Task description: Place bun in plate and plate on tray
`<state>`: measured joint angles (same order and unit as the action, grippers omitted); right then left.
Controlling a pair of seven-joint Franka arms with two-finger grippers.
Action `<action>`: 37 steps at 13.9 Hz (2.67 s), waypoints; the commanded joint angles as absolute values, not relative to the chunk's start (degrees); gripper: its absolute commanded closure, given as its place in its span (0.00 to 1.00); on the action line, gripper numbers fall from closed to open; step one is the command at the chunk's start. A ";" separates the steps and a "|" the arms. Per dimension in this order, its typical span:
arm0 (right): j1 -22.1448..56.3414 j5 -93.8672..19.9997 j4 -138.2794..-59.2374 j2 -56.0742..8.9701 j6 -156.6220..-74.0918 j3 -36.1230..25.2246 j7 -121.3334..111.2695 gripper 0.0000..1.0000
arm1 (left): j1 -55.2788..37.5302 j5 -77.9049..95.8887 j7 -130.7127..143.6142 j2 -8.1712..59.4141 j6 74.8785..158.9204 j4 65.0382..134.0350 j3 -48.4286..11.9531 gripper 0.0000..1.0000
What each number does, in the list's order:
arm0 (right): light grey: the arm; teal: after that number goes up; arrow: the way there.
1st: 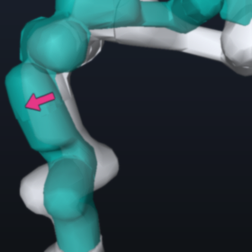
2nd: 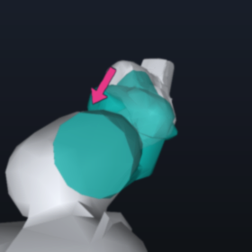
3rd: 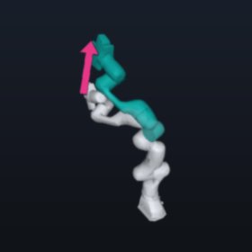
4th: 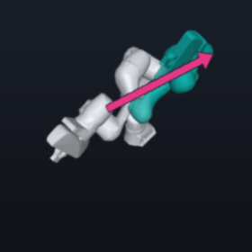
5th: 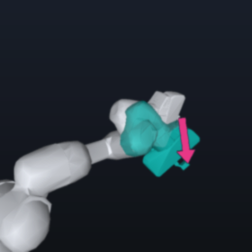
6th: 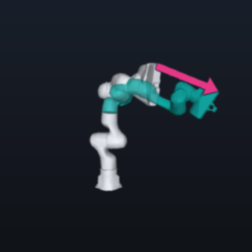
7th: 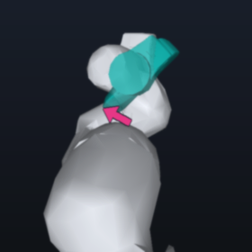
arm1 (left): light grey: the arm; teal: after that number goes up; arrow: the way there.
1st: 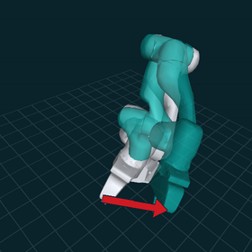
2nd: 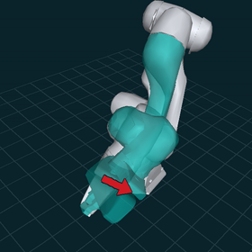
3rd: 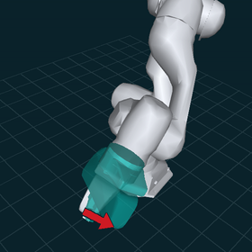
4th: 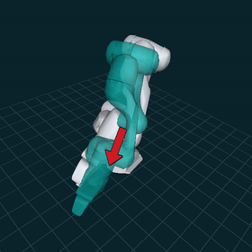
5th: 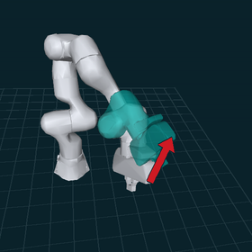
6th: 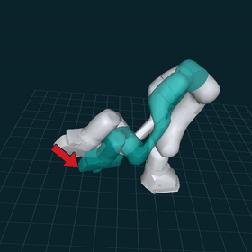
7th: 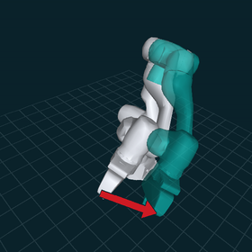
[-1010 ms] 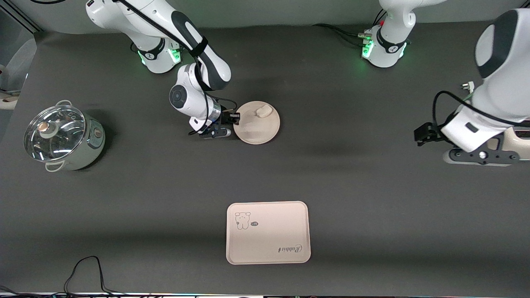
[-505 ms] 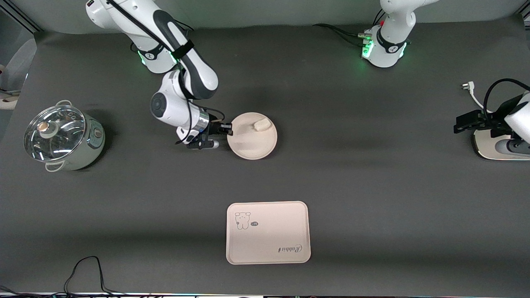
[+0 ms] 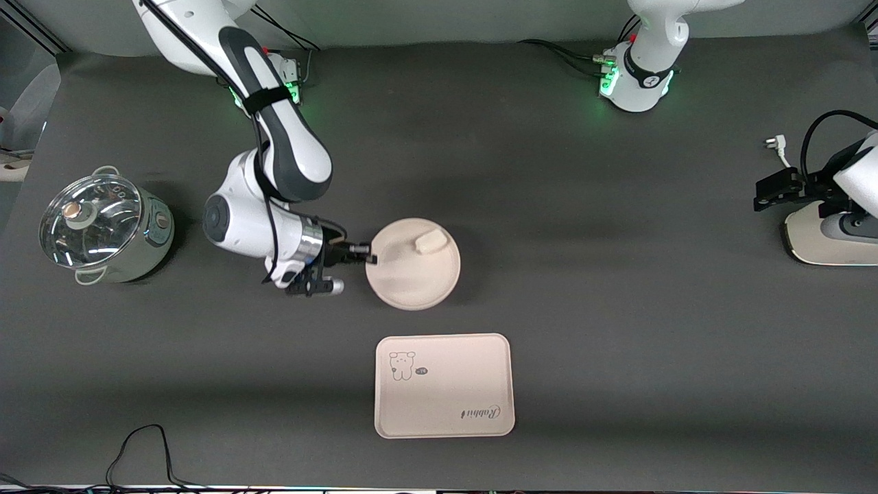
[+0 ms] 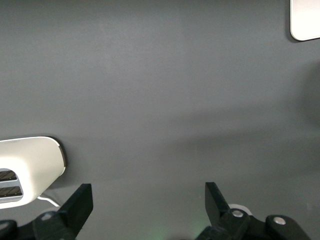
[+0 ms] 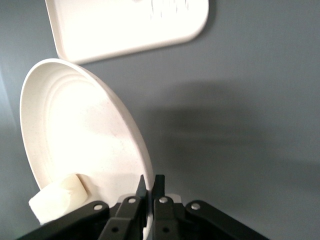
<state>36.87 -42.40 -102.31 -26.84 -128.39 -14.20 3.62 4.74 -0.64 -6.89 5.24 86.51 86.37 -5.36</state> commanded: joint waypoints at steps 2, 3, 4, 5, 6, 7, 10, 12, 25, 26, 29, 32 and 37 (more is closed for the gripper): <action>34.99 -37.53 -74.94 -46.72 -124.11 -14.68 14.49 1.00 | 4.22 -0.44 -7.21 3.25 86.83 87.54 -4.04 0.00; 34.46 -38.05 -71.49 -49.89 -123.93 -14.68 14.59 1.00 | 4.13 -0.44 -7.29 3.25 87.27 87.63 -4.04 0.00; 33.93 -38.23 -68.67 -52.71 -124.19 -14.68 14.59 1.00 | 4.22 -0.35 -7.82 3.60 87.10 87.45 -4.04 0.00; 32.53 -38.23 -65.51 -55.17 -124.36 -14.24 14.76 1.00 | 4.22 -0.44 -7.65 3.52 86.93 87.63 -4.04 0.00; 31.91 -38.32 -63.39 -57.11 -124.45 -14.15 16.16 1.00 | 3.96 -0.53 -7.12 3.43 87.36 87.54 -4.13 0.00; 31.82 -38.32 -61.80 -58.61 -124.63 -14.06 17.04 1.00 | 3.96 -0.53 -7.03 3.43 87.71 87.28 -4.13 0.00; 30.33 -42.34 -59.77 -61.43 -128.04 -12.66 17.75 1.00 | 4.83 0.17 -7.29 2.64 88.50 87.10 -3.25 0.00; 29.45 -43.15 -59.59 -62.22 -129.98 -11.00 17.84 1.00 | 4.31 -0.17 -7.38 2.64 89.29 87.10 -3.69 0.00; 29.44 -41.84 -58.71 -63.55 -134.65 -8.53 28.12 0.80 | 4.39 0.53 -7.12 4.22 92.64 87.36 -3.87 0.00; 29.70 -41.49 -58.80 -63.46 -134.65 -8.61 28.04 0.70 | 4.83 0.88 -7.12 4.22 92.72 87.71 -3.78 0.00; 29.45 -35.01 -58.80 -62.14 -132.03 -8.79 28.21 0.00 | 4.83 2.29 -6.95 4.57 92.64 87.63 -3.43 0.00; 28.04 -32.44 -58.89 -58.99 -127.02 -9.58 27.25 0.00 | 4.57 2.20 -5.55 4.31 92.37 87.54 -3.43 0.00; 25.23 -15.49 -59.50 -50.47 -115.43 -11.34 22.88 0.00 | 4.31 0.62 -2.64 4.31 92.64 87.54 -3.69 0.00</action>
<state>26.83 -20.07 -57.89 -54.86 -120.21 -11.47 26.02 4.81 1.38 -4.60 4.83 92.42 87.24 -3.67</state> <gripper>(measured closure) 0.000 0.000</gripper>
